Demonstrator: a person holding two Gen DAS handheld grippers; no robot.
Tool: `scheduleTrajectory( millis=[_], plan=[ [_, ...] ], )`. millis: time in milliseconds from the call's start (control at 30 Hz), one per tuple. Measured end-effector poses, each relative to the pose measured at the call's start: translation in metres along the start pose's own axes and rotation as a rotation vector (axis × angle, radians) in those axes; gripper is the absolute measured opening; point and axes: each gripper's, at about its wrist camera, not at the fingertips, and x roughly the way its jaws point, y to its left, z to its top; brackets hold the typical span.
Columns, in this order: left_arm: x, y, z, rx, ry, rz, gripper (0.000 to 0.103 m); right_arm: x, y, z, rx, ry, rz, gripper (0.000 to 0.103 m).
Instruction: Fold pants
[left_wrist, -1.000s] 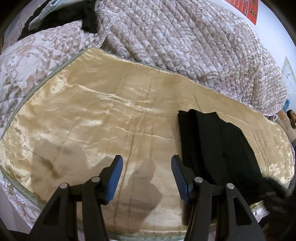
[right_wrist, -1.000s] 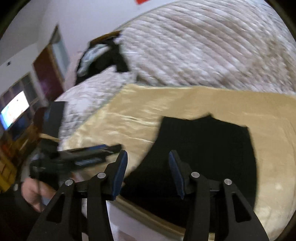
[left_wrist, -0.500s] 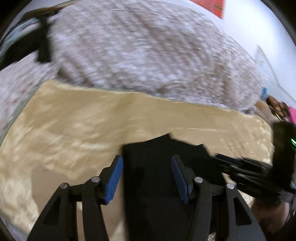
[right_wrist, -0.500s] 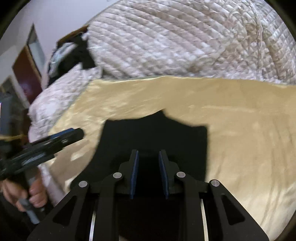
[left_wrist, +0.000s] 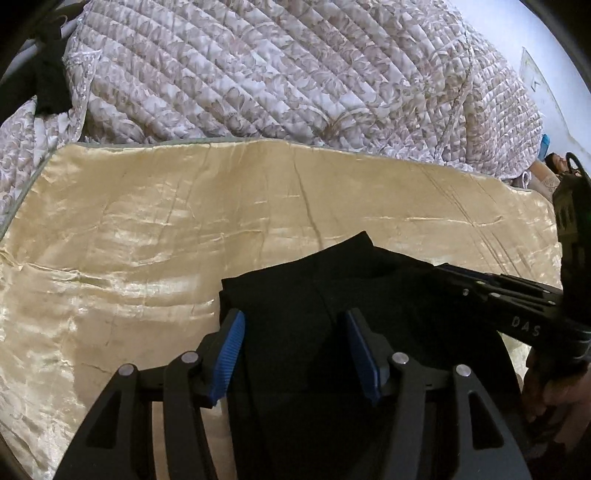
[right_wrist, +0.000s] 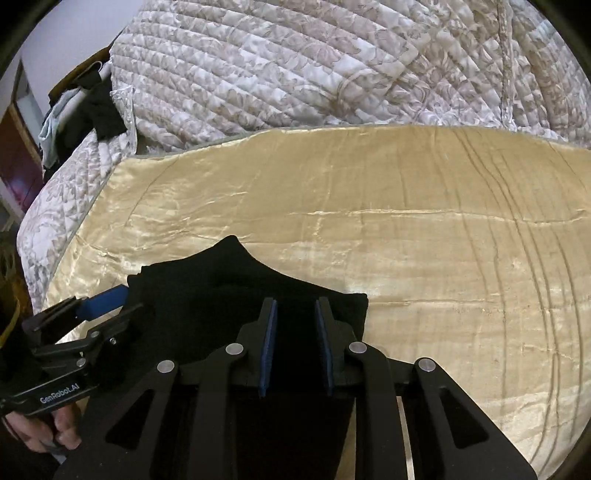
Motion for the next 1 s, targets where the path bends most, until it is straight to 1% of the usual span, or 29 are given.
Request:
scheduleTrajectory(
  millis=[133, 267, 400, 500, 533, 600, 633, 667, 733, 767, 833, 867, 900, 933, 1000],
  plan=[
    [-0.014, -0.001, -0.003, 0.023, -0.034, 0.017, 0.06, -0.014, 0.002, -0.003, 0.012, -0.032, -0.035, 0.022],
    [-0.035, -0.005, -0.01, 0.039, -0.063, 0.006, 0.06, -0.034, 0.007, -0.012, 0.018, -0.059, -0.018, 0.023],
    [-0.058, -0.009, -0.026, 0.057, -0.091, -0.002, 0.059, -0.061, 0.027, -0.033, -0.042, -0.096, -0.004, 0.023],
    [-0.074, -0.013, -0.047, 0.079, -0.11, -0.025, 0.058, -0.078, 0.042, -0.054, -0.098, -0.115, 0.005, 0.023],
    [-0.075, -0.014, -0.054, 0.087, -0.104, -0.021, 0.057, -0.083, 0.047, -0.062, -0.117, -0.121, 0.006, 0.023],
    [-0.071, -0.014, -0.067, 0.097, -0.068, -0.009, 0.056, -0.083, 0.052, -0.077, -0.152, -0.105, 0.01, 0.023],
    [-0.068, -0.012, -0.073, 0.098, -0.045, -0.009, 0.056, -0.077, 0.055, -0.087, -0.177, -0.06, 0.008, 0.023],
    [-0.068, -0.01, -0.076, 0.092, -0.047, -0.013, 0.056, -0.07, 0.055, -0.092, -0.191, -0.019, -0.001, 0.023],
    [-0.073, -0.005, -0.072, 0.082, -0.058, -0.021, 0.056, -0.07, 0.054, -0.095, -0.206, -0.03, 0.0, 0.024],
    [-0.076, -0.001, -0.07, 0.073, -0.068, -0.02, 0.056, -0.071, 0.053, -0.092, -0.2, -0.019, 0.005, 0.026],
    [-0.077, 0.01, -0.063, 0.038, -0.083, -0.019, 0.056, -0.077, 0.043, -0.082, -0.156, -0.032, 0.021, 0.035],
    [-0.074, 0.017, -0.059, 0.009, -0.076, -0.027, 0.056, -0.08, 0.034, -0.076, -0.12, -0.046, 0.027, 0.051],
    [-0.071, 0.023, -0.056, -0.017, -0.068, -0.039, 0.056, -0.082, 0.029, -0.074, -0.097, -0.052, 0.033, 0.061],
    [-0.067, 0.029, -0.052, -0.045, -0.058, -0.057, 0.056, -0.083, 0.02, -0.069, -0.051, -0.057, 0.047, 0.061],
    [-0.055, 0.037, -0.047, -0.094, -0.028, -0.096, 0.056, -0.078, 0.001, -0.059, 0.032, -0.036, 0.088, 0.061]
  ],
)
